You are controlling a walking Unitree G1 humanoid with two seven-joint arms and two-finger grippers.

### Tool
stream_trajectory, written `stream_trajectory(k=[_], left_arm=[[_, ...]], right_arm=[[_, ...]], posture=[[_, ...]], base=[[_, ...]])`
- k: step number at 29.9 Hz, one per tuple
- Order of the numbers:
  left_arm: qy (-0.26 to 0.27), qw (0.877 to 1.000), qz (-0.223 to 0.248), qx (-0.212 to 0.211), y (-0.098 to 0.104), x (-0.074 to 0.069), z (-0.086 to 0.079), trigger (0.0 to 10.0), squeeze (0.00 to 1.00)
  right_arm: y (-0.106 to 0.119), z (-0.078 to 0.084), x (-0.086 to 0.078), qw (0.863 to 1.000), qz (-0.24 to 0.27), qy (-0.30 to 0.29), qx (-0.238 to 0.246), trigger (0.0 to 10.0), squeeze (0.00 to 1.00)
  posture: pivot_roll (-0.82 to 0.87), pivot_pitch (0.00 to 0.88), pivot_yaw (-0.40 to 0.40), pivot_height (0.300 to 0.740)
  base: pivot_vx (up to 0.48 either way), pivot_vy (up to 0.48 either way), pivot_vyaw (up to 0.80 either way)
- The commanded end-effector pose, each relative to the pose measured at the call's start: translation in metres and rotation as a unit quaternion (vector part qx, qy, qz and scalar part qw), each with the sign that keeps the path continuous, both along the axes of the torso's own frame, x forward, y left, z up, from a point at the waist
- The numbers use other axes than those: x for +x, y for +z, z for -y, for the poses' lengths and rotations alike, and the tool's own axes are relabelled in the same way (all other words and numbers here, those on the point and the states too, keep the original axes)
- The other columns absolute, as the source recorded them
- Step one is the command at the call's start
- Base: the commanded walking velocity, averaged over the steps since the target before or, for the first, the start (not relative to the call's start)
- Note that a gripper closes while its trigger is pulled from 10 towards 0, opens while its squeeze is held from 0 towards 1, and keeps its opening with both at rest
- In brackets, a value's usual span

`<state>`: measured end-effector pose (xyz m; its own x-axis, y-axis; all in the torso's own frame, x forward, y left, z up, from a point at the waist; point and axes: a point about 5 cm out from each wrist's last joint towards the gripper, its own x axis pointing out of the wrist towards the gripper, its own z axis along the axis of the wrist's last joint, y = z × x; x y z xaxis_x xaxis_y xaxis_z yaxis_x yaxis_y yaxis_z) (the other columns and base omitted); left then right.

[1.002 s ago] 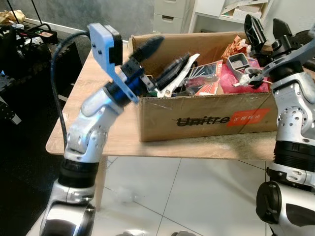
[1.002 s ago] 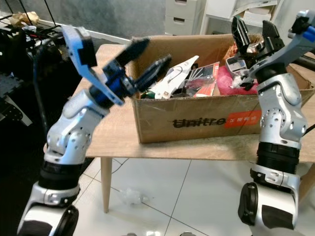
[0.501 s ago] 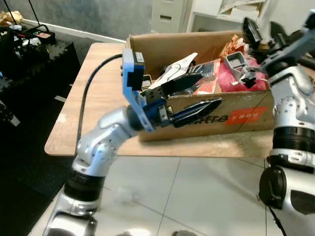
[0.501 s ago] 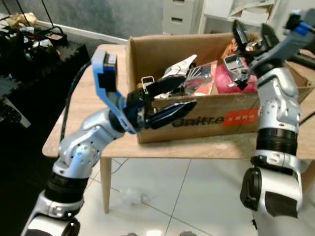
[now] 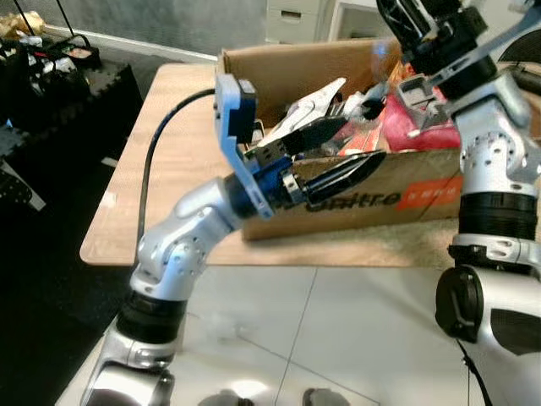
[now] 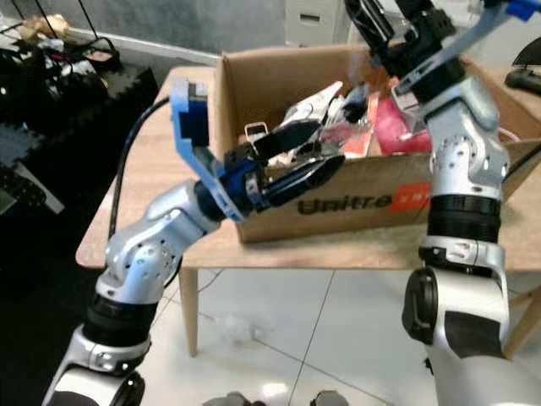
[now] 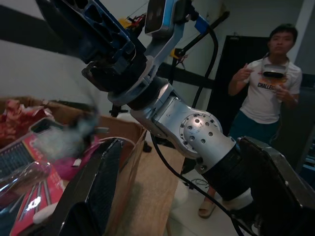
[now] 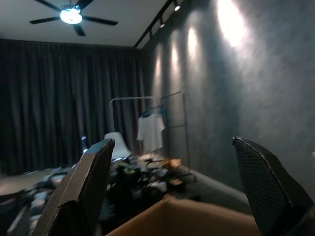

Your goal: Picking trash to rubbish bin

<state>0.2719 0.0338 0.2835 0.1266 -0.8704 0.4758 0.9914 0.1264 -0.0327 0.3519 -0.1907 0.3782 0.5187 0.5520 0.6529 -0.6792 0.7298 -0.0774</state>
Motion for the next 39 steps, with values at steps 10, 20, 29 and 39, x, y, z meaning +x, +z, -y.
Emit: stream_trajectory(k=[10,20,29,39], left_arm=[[0.032,0.999,0.01,0.025,0.002,0.0,0.012,10.0,0.0],[0.077,0.997,0.007,0.028,0.006,0.008,0.019,10.0,0.0],[0.111,0.993,0.031,0.023,0.013,0.01,0.022,10.0,0.0],[0.136,0.988,0.066,-0.034,0.044,0.01,0.011,10.0,0.0]], right_arm=[[0.009,-0.012,-0.009,0.997,0.008,0.072,-0.016,10.0,0.0],[0.015,-0.017,-0.015,0.994,0.014,0.11,-0.025,10.0,0.0],[0.021,-0.024,-0.023,0.986,0.013,0.164,-0.003,10.0,0.0],[0.029,-0.024,-0.027,0.985,0.027,0.173,0.005,10.0,0.0]], posture=[[-0.06,0.262,0.1,0.74],[-0.07,0.29,0.11,0.74],[-0.07,0.301,0.11,0.74],[-0.08,0.287,0.116,0.74]], base=[[0.0,0.0,0.0],[0.0,0.0,0.0],[0.0,0.0,0.0],[0.0,0.0,0.0]])
